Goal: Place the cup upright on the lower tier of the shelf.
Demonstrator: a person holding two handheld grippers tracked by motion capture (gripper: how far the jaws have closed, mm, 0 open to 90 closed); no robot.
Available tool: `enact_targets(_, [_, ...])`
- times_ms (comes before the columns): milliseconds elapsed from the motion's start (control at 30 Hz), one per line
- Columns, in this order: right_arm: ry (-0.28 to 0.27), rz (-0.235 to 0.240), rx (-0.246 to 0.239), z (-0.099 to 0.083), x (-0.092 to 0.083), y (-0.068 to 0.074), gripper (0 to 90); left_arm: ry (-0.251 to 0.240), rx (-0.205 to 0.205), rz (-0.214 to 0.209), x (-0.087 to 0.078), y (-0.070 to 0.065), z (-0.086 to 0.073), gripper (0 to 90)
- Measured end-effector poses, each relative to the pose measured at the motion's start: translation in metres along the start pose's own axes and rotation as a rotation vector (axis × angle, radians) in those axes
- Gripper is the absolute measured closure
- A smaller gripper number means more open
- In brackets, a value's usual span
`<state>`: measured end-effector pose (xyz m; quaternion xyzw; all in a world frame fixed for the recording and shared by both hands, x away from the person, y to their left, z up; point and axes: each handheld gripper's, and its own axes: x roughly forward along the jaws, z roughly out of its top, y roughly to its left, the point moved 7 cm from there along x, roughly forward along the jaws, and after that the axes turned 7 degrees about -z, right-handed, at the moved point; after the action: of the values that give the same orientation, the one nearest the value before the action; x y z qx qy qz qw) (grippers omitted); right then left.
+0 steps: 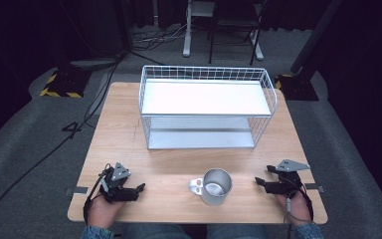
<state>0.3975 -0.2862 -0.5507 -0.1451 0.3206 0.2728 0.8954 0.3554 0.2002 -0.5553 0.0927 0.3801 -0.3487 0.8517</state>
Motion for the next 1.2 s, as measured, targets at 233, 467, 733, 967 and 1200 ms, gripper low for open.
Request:
enact_targets(233, [0.0, 0.0, 0.0, 0.0, 0.0, 0.0, 27.6, 0.023, -0.015, -0.006, -0.003, -0.002, 0.0, 14.7])
enact_targets(467, [0.0, 0.0, 0.0, 0.0, 0.0, 0.0, 27.6, -0.034, -0.006, -0.044, -0.015, -0.01, 0.013, 15.2])
enact_targets(733, [-0.001, 0.001, 0.0, 0.0, 0.0, 0.0, 27.7, -0.077, 0.037, -0.08, -0.027, -0.025, 0.029, 15.5])
enact_targets(967, [-0.001, 0.001, 0.0, 0.0, 0.0, 0.0, 27.7, -0.11, 0.045, -0.105, -0.035, -0.033, 0.037, 15.8])
enact_targets(1200, [-0.001, 0.001, 0.0, 0.0, 0.0, 0.0, 27.7, -0.121, 0.084, -0.143, -0.038, -0.052, 0.05, 16.1])
